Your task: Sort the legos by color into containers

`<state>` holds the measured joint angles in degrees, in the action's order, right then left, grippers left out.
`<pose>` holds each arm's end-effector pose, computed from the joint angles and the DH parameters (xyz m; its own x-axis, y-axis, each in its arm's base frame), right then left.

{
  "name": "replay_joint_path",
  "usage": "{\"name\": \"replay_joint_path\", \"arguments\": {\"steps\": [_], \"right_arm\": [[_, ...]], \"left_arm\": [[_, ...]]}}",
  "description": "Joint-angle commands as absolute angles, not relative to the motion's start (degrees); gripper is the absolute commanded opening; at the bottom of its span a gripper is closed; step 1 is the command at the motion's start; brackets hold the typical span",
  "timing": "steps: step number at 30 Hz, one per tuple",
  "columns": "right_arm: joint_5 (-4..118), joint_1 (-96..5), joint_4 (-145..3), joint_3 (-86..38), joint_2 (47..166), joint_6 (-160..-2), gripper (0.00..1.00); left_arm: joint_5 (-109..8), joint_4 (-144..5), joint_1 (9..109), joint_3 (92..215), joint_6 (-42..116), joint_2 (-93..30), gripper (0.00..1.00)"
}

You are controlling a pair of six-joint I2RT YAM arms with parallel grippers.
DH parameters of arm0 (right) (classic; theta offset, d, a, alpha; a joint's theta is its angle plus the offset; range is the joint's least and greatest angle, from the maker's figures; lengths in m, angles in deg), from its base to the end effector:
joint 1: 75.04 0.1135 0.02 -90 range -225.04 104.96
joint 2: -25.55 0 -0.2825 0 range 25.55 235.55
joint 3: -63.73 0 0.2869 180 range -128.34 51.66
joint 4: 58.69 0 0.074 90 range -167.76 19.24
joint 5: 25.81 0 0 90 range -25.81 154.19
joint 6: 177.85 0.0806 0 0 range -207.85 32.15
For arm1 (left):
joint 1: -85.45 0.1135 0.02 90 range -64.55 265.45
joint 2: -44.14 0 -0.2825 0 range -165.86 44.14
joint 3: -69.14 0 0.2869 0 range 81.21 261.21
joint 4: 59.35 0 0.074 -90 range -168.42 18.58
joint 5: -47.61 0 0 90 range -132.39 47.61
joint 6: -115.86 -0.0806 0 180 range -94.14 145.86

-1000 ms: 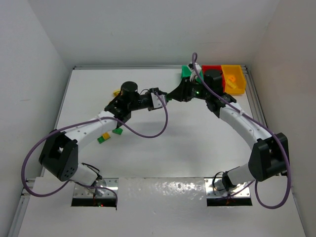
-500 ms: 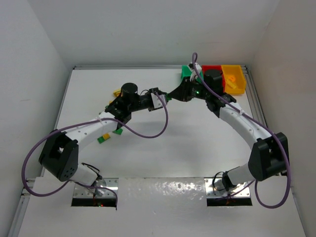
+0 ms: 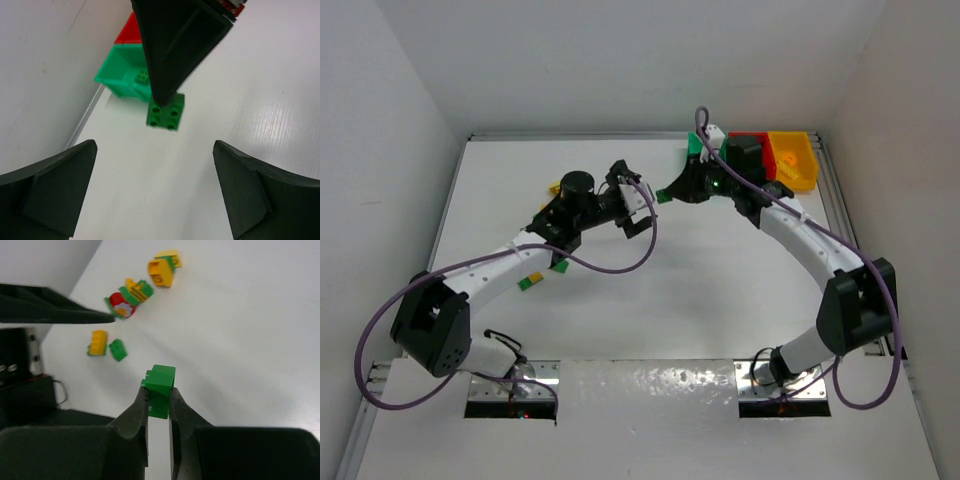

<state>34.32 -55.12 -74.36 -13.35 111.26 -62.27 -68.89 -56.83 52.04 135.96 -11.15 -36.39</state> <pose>0.3752 0.1787 0.2929 -0.6608 0.1588 -0.7336 -0.4844 0.6564 0.5784 0.3104 -0.2478 0.2958 0.3872 0.3899 -0.8355 0.7828 0.3398 0.5214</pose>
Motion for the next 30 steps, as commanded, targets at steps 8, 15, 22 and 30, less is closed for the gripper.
{"name": "replay_joint_path", "arguments": {"steps": [8,15,22,30], "right_arm": [[69.78,-62.38,-83.34,-43.42,134.40,-79.05,0.00],[77.11,-64.58,-83.24,-60.73,150.77,-82.75,0.00],[75.44,-65.11,-79.29,-58.82,152.99,-81.18,0.14],[71.75,-65.11,-79.64,-57.94,151.59,-81.43,0.52]], "left_arm": [[-39.43,-74.20,53.01,136.94,12.49,-28.55,1.00],[-31.67,-80.82,53.72,132.19,19.44,-21.79,1.00],[-30.61,-87.85,56.18,130.00,19.36,-21.51,0.97],[-32.63,-97.52,60.04,131.56,10.48,-27.57,0.69]]}}
